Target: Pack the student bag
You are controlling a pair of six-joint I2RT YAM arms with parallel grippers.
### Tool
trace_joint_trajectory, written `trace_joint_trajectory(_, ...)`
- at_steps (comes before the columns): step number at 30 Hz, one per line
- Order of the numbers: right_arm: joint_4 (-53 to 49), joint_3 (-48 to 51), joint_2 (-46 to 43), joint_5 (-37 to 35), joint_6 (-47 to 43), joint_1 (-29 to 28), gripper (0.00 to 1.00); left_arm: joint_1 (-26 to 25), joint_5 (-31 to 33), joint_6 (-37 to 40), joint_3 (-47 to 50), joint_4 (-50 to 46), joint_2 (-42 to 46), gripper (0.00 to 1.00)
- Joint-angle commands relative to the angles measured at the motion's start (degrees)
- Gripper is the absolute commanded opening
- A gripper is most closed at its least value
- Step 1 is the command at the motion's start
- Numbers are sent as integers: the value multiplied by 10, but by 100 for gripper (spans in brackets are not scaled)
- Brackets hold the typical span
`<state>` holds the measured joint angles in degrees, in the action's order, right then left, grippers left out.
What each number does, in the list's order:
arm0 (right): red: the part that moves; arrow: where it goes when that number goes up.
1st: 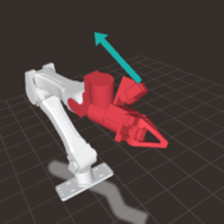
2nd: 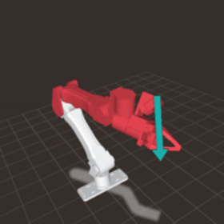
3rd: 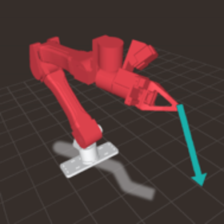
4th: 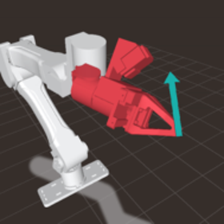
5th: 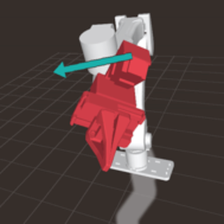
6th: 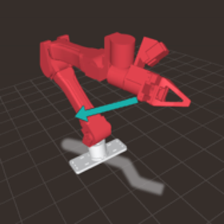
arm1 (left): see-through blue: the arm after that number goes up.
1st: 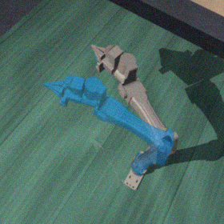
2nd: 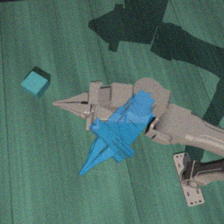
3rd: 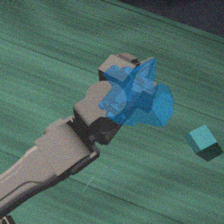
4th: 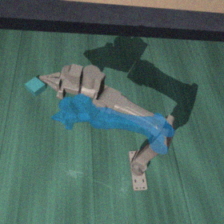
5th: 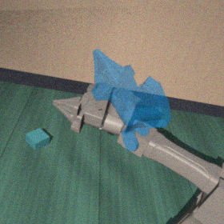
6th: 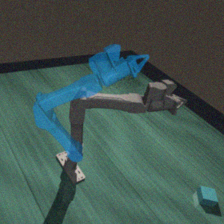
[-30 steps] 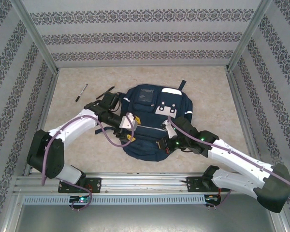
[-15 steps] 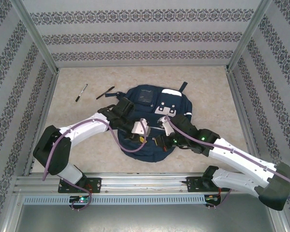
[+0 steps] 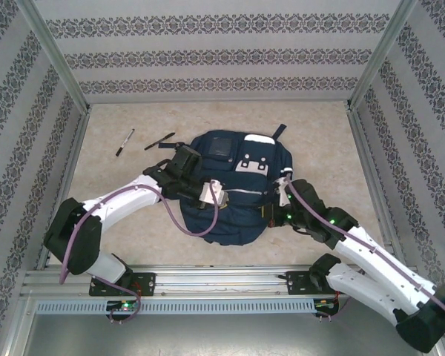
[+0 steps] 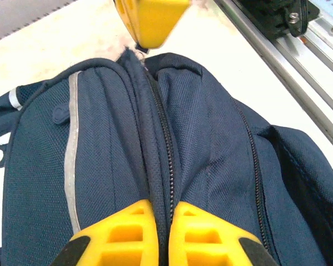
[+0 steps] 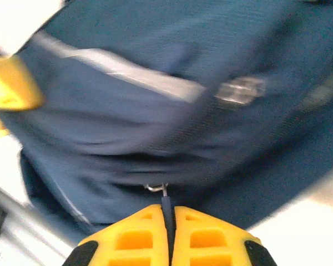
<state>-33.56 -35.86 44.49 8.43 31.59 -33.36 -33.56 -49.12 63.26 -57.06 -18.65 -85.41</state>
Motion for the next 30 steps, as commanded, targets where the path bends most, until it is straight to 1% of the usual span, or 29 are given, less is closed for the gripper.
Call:
trace_joint_trajectory(1, -30, 28, -4, -95, -5, 75, 0, 25, -105, -10, 25, 3, 45, 0)
trace_joint_trajectory(3, 4, 39, 1, -114, -16, 106, 0, 27, -112, 2, 36, 9, 51, 0)
trace_joint_trajectory(5, 55, 47, 14, -136, -24, 139, 0, 27, -124, 32, 42, -6, 52, 0)
trace_joint_trajectory(7, 136, 61, 35, -142, -38, 175, 0, 26, -143, 60, 46, -28, 48, 0)
trace_joint_trajectory(9, 235, 82, 59, -126, -53, 204, 0, 22, -148, 86, 46, -55, 43, 0)
trace_joint_trajectory(11, 340, 105, 94, -100, -86, 226, 0, 12, -132, 125, 41, -97, 36, 0)
trace_joint_trajectory(13, 399, 108, 141, -61, -80, 255, 0, 1, -117, 158, 32, -140, 28, 0)
trace_joint_trajectory(14, 412, 99, 168, -24, -79, 272, 0, -2, -113, 168, 27, -157, 24, 0)
trace_joint_trajectory(15, 399, 79, 192, 2, -79, 282, 3, -4, -110, 172, 26, -163, 24, 0)
trace_joint_trajectory(16, 364, 53, 212, 14, -82, 284, 8, -5, -109, 172, 28, -162, 25, 0)
trace_joint_trajectory(17, 335, 31, 224, 23, -84, 284, 13, -5, -107, 169, 30, -157, 28, 0)
trace_joint_trajectory(19, 274, -3, 239, 41, -68, 286, 29, -6, -98, 149, 37, -133, 36, 0)
trace_joint_trajectory(20, 248, -16, 237, 46, -63, 286, 35, -6, -95, 137, 40, -121, 42, 3)
trace_joint_trajectory(21, 212, -28, 228, 53, -63, 286, 40, -6, -90, 126, 45, -107, 49, 10)
trace_joint_trajectory(22, 175, -37, 215, 53, -68, 287, 43, -6, -84, 109, 49, -94, 57, 31)
trace_joint_trajectory(23, 147, -43, 201, 53, -73, 287, 45, -7, -81, 92, 52, -84, 66, 47)
trace_joint_trajectory(24, 115, -48, 184, 53, -79, 287, 48, -8, -77, 68, 54, -75, 77, 61)
trace_joint_trajectory(25, 93, -51, 169, 58, -84, 287, 49, -11, -71, 45, 53, -69, 87, 65)
trace_joint_trajectory(26, 76, -55, 156, 63, -87, 287, 50, -16, -63, 17, 52, -63, 96, 68)
trace_joint_trajectory(27, 57, -62, 144, 70, -81, 287, 51, -21, -47, -30, 48, -51, 104, 68)
trace_joint_trajectory(30, 21, -85, 135, 114, -49, 283, 50, -39, 57, -250, 20, 14, 103, 69)
